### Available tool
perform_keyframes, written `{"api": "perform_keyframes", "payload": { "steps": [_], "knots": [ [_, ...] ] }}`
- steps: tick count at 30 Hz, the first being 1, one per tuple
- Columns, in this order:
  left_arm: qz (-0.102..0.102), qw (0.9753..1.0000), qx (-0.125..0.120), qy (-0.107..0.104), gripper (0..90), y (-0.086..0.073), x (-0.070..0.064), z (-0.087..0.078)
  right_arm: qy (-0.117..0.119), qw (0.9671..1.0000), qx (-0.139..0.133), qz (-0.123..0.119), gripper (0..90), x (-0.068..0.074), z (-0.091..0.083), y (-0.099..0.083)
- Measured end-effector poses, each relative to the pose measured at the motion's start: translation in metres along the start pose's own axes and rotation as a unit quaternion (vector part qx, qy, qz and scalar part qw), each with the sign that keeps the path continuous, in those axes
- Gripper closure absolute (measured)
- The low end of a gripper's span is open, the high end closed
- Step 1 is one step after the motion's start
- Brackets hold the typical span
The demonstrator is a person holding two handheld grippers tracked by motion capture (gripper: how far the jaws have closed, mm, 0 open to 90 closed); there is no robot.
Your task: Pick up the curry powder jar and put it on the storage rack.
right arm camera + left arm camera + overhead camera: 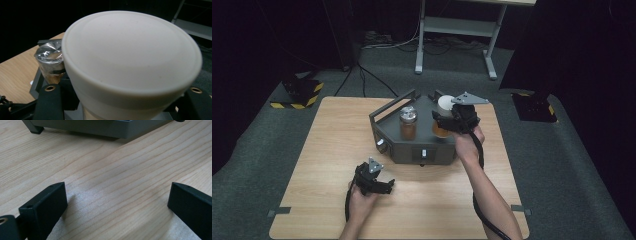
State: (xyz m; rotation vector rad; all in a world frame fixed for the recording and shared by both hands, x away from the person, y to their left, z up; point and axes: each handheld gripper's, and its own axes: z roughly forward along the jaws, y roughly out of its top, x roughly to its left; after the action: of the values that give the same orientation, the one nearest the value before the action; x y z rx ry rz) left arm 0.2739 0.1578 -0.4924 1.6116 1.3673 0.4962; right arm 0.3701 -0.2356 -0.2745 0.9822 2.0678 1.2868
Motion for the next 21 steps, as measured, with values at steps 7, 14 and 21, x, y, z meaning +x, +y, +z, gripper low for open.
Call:
{"api": "perform_keyframes", "payload": {
  "steps": [7,14,21],
  "knots": [
    [0.002,1.0,0.001,0.0,2.5,0.0,0.0,0.0,-0.01,0.9998,0.016,0.004,35.4,0.007,0.024,0.002],
    [0.002,1.0,0.001,0.0,2.6,0.0,0.0,0.0,-0.022,0.9993,0.029,0.012,35.4,0.01,0.042,0.003],
    [0.0,1.0,-0.001,0.001,2.8,0.0,0.0,0.0,-0.034,0.9986,0.035,0.019,35.3,0.01,0.049,0.002]
  ]
}}
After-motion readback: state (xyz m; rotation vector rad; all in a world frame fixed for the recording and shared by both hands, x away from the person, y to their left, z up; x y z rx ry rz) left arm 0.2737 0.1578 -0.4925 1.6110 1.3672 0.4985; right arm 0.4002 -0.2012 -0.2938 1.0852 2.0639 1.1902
